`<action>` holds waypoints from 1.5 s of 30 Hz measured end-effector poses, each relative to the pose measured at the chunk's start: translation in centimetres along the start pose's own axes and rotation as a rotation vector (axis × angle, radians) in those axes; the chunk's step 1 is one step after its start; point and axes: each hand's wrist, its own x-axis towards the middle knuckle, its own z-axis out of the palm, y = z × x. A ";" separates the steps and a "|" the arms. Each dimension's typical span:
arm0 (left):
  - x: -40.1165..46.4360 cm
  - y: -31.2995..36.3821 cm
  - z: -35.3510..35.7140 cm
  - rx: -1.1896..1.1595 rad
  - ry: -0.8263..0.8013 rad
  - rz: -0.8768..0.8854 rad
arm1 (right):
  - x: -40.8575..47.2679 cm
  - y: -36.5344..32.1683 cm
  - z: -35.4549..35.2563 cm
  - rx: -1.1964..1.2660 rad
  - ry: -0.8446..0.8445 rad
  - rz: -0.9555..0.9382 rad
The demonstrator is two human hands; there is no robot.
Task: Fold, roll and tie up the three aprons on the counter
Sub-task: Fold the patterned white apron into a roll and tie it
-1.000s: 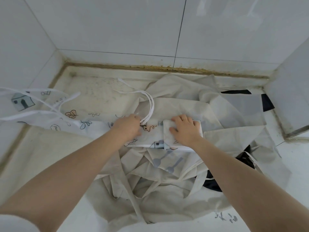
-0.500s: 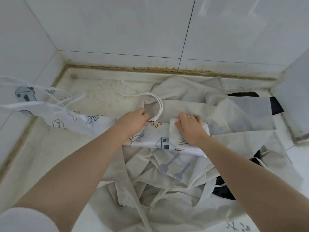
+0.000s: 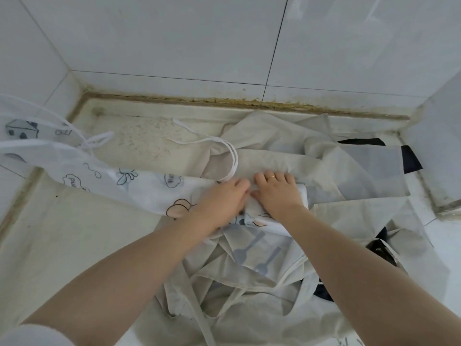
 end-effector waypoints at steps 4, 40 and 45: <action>-0.3 1.8 2.1 -0.154 -0.187 -0.132 | -0.1 0.3 -0.2 -0.001 0.017 0.022; -4.9 -4.5 -2.2 -0.439 0.021 -0.535 | 4.6 -8.8 -3.7 0.572 -0.291 0.005; -4.3 -4.6 -1.6 -0.343 -0.056 -0.442 | 5.5 -5.0 -5.3 0.479 -0.312 -0.092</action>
